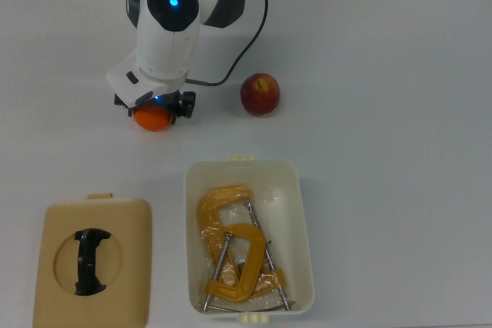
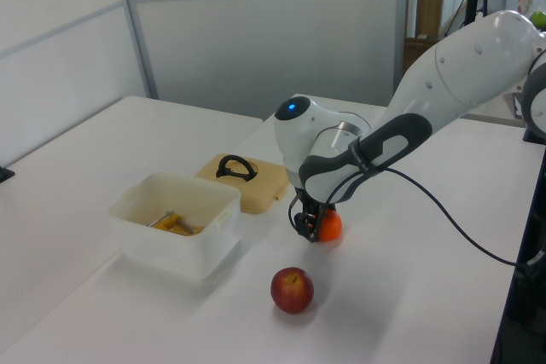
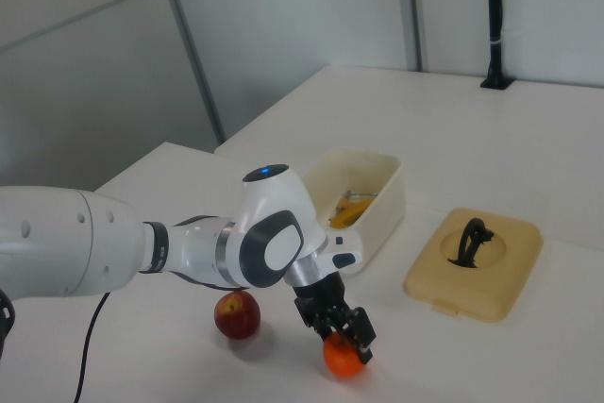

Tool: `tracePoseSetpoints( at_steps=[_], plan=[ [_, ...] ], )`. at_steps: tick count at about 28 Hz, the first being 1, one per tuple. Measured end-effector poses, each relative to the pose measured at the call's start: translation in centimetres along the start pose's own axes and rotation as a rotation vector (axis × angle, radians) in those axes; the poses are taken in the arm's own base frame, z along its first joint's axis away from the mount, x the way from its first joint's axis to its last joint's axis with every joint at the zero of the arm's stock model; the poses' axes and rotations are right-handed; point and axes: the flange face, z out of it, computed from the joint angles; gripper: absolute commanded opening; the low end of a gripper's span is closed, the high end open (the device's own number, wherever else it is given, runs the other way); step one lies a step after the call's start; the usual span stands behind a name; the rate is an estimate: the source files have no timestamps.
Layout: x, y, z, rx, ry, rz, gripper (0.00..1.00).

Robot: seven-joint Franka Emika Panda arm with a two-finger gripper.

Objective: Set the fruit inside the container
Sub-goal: 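Grasp the orange and carry it over the white container, then lower the orange into the container and open the gripper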

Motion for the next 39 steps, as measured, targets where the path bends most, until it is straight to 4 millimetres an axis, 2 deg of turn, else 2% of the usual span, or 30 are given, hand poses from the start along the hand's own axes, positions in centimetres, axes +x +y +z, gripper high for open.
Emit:
tracePoseSetpoints(
  at_steps=[5,8,14,21,24,26,31,34,38,39],
  plan=[
    [0.2,-0.1,-0.6,-0.003,0.013,0.024,0.0],
    [0.4,0.1,-1.8,-0.001,0.035,0.034,0.0],
    [1.0,1.6,-7.8,0.046,0.131,0.099,0.0],
    [2.0,3.8,-17.0,0.155,0.246,0.263,0.0],
    [2.9,4.1,-19.4,0.18,0.28,0.357,0.0],
    [3.8,3.4,-20.3,0.196,0.296,0.427,0.0],
    [6.3,-0.5,-19.7,0.219,0.313,0.514,0.0],
    [7.8,-4.0,-18.0,0.21,0.34,0.547,0.0],
    [9.1,-7.8,-15.9,0.184,0.376,0.605,0.0],
    [9.4,-8.2,-15.8,0.181,0.387,0.616,0.0]
  ],
)
